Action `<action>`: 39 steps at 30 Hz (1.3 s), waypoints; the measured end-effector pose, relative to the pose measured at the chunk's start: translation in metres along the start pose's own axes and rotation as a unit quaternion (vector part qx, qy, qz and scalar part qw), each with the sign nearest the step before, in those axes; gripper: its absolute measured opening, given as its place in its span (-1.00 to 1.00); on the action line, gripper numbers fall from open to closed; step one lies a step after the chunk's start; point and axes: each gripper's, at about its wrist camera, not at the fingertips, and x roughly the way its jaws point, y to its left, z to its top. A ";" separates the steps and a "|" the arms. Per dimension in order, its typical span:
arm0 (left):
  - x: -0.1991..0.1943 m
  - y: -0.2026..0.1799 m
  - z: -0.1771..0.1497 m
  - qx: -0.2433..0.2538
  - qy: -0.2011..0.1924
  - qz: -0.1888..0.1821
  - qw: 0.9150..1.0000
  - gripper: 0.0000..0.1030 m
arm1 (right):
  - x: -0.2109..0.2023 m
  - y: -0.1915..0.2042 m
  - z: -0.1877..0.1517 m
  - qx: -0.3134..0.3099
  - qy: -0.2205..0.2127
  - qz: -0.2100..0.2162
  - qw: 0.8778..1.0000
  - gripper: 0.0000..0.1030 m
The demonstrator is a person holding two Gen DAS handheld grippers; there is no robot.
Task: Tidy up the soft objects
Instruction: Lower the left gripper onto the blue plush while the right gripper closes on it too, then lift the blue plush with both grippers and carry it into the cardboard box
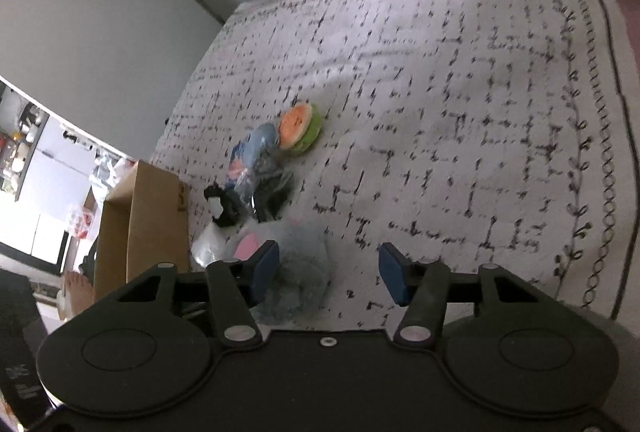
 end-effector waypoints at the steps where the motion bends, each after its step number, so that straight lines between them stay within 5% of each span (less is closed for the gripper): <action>1: 0.003 0.002 -0.001 0.000 0.000 0.004 1.000 -0.07 | 0.003 0.002 -0.001 -0.003 0.005 -0.003 1.000 -0.01; 10: 0.008 0.027 -0.001 -0.039 -0.029 0.010 0.999 -0.44 | 0.029 0.011 -0.007 0.025 0.041 0.035 0.998 -0.02; 21: 0.011 0.052 0.000 -0.102 -0.038 -0.028 0.994 -0.51 | 0.055 0.023 -0.013 0.066 0.050 0.058 0.995 -0.03; 39: -0.009 0.068 -0.001 -0.137 -0.059 -0.046 0.988 -0.56 | 0.065 0.037 -0.023 0.090 0.032 0.059 0.994 -0.62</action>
